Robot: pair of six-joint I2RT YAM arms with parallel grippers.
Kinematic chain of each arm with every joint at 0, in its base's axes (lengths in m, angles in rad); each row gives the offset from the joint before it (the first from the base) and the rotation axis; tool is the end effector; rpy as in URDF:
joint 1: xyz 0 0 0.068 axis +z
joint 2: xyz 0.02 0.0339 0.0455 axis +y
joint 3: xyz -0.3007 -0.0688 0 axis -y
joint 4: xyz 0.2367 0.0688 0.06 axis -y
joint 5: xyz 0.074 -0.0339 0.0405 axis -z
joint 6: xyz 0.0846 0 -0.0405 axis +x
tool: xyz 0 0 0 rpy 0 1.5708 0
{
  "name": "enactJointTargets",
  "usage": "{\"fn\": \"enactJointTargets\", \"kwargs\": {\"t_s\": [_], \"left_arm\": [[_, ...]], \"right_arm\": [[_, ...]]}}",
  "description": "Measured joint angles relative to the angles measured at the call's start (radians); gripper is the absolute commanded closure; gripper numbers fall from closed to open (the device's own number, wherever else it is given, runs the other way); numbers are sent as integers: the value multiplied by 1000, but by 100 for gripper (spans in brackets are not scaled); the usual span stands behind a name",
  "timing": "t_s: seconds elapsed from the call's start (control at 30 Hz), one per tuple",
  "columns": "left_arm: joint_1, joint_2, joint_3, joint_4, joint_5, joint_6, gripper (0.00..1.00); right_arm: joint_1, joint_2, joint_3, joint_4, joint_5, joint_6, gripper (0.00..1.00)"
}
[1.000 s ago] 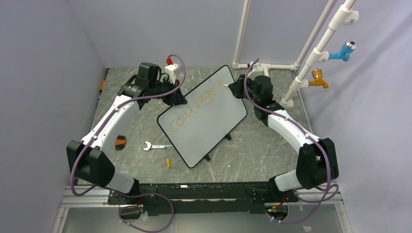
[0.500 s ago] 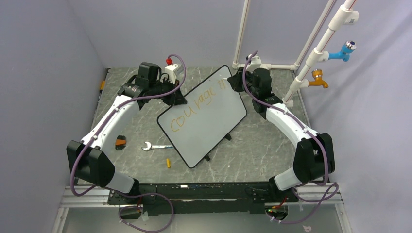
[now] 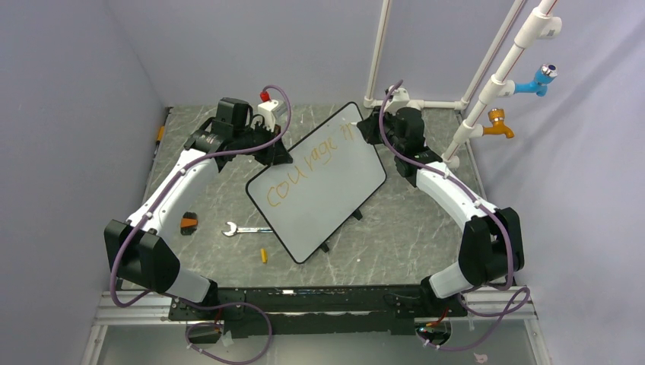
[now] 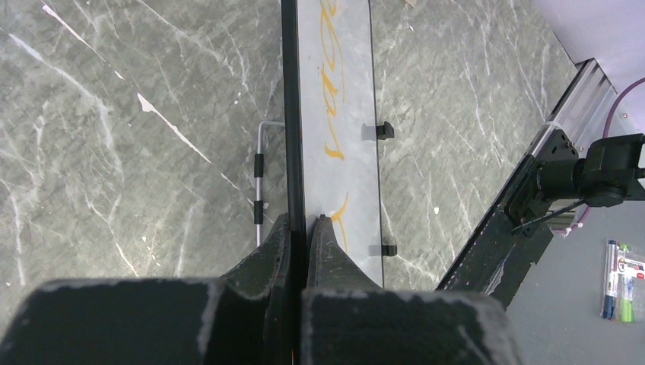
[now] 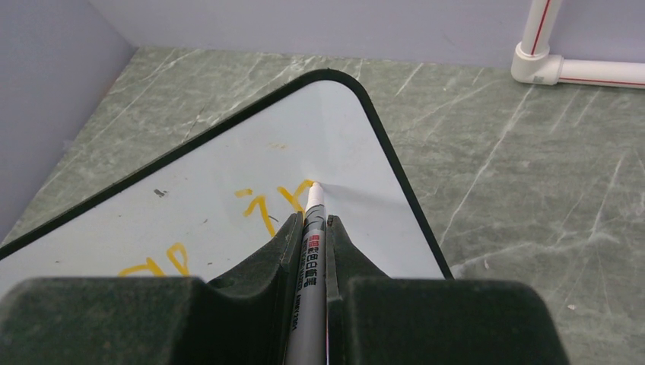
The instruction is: Write a sentence on the whiteboard
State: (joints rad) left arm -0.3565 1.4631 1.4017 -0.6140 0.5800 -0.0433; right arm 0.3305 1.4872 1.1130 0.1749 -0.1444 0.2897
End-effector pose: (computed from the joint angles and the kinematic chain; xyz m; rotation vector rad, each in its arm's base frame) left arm 0.3030 -0.1623 0.3673 0.6640 2.1546 -0.8655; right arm 0.3666 0.1386 0.3513 -0.1433 1.7985 0.5737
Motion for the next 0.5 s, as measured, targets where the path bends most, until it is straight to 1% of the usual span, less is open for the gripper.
{"fn": "enactJointTargets", "kwargs": {"t_s": [0.5], "left_arm": [[2, -2, -4, -2, -2, -3, 100]], "right_arm": [[-1, -32, -76, -3, 24, -2, 100]]}}
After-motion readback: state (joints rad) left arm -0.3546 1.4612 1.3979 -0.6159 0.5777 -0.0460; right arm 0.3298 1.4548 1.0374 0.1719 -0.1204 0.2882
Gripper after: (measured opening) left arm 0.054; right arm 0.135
